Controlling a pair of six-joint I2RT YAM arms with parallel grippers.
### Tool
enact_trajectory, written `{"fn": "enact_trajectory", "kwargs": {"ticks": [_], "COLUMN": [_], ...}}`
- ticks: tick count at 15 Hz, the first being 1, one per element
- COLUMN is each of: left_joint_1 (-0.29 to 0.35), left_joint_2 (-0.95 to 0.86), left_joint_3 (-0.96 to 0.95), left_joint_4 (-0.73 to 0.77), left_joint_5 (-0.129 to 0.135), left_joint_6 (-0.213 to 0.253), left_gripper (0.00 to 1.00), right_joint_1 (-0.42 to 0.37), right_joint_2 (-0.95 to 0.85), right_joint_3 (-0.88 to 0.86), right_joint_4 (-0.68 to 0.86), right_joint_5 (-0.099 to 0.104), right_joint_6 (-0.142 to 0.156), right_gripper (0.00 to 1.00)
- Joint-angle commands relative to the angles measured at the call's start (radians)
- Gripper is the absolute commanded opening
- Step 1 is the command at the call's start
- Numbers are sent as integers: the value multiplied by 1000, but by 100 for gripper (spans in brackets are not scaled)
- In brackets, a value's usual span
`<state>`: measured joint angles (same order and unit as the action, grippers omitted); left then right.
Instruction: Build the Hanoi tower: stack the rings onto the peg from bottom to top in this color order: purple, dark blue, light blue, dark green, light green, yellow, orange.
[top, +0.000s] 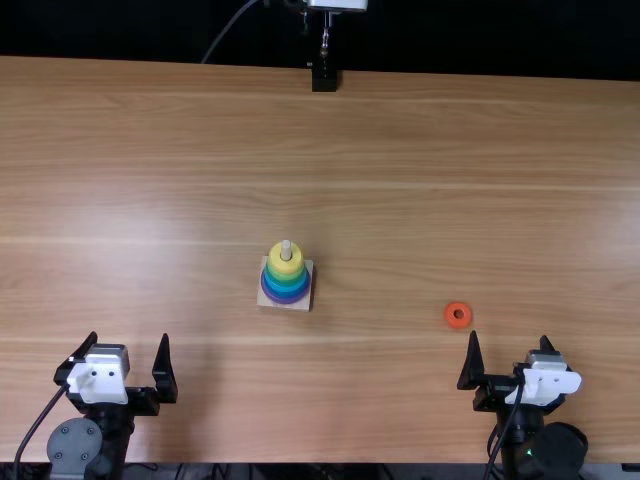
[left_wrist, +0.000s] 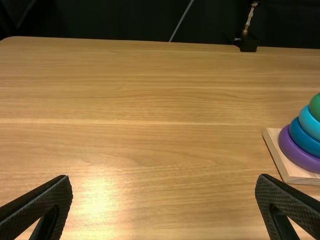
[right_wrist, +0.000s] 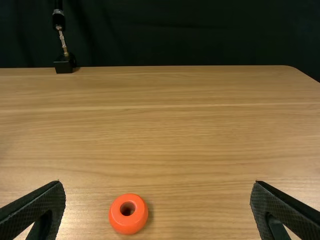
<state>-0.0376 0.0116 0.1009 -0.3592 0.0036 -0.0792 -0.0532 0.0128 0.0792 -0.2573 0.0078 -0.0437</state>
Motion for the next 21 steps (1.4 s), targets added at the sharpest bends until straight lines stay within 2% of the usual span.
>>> {"fn": "enact_trajectory", "kwargs": {"ticks": [1,7,9,10,11,13,14,16,17,19,21], "left_joint_1": [8,8,8,8,8,8,8,8,8,8,8], "left_joint_2": [-12,-12,-12,-12,-12,-12,-12,-12,-12,-12,-12], "left_joint_3": [-101,-101,-101,-101,-101,-101,-101,-101,-101,-101,-101], "left_joint_4": [-86,-84,-86,-84,-84,-86,-86,-86,-86,-86,-86], "left_joint_5": [-4,-4,-4,-4,-4,-4,-4,-4,-4,-4,-4], "left_joint_6": [13,13,13,13,13,13,13,13,13,13,13], "left_gripper": [100,100,100,100,100,100,100,100,100,100,100], "right_joint_1": [-8,-7,-7,-8,-7,-2,3,12,46,107,110], "right_joint_2": [-13,-13,-13,-13,-10,211,309,472,584,791,1018], "right_joint_3": [-67,-64,-58,-22,88,261,370,519,568,671,783], "right_joint_4": [-71,-75,-60,-25,37,114,107,96,68,-116,-265], "right_joint_5": [7,7,9,9,9,9,11,16,25,64,69], "right_joint_6": [3,-2,5,5,1,-2,7,7,7,7,12], "right_gripper": [100,100,100,100,100,100,100,100,100,100,100]}}
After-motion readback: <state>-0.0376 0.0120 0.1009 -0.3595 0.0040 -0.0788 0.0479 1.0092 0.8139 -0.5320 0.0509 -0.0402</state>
